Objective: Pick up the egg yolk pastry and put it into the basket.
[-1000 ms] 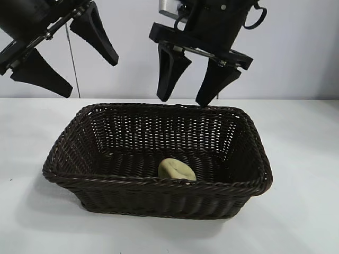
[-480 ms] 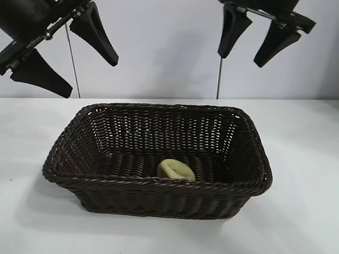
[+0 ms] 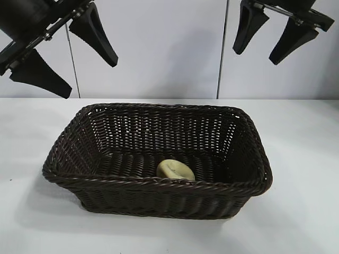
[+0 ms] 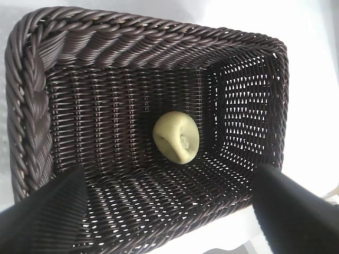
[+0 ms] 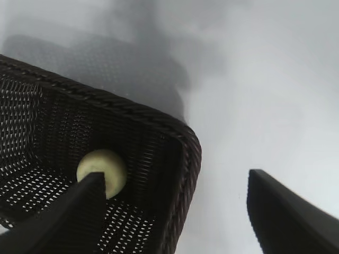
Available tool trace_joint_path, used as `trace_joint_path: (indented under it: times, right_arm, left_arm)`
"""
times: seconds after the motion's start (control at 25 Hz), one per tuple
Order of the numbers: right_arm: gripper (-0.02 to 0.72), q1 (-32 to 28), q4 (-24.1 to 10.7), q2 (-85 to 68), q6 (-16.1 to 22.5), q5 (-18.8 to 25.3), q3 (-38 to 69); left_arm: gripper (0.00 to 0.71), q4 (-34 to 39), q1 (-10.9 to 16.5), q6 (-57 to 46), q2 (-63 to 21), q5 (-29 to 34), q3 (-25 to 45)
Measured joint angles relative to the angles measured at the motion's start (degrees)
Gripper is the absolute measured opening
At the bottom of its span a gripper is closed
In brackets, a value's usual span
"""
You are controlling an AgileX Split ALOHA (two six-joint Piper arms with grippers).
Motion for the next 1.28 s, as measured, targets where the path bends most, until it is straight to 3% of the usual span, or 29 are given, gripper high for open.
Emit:
trace_joint_path:
  times: [0.44,1.0,1.28]
  right_arm:
    - [0.537,0.0,0.0,-0.6,0.0,0.0,0.3]
    - [0.537,0.1,4.9,0.3,0.0,0.0,0.3]
    - [0.537,0.4,5.4,0.8,-0.2,-0.2,2.2]
  left_arm:
    - [0.613,0.0,0.0,0.1,0.0,0.0,0.0]
    - [0.613,0.0,0.0,0.1,0.0,0.0,0.0]
    - [0.613,0.0,0.0,0.1,0.0,0.0,0.0]
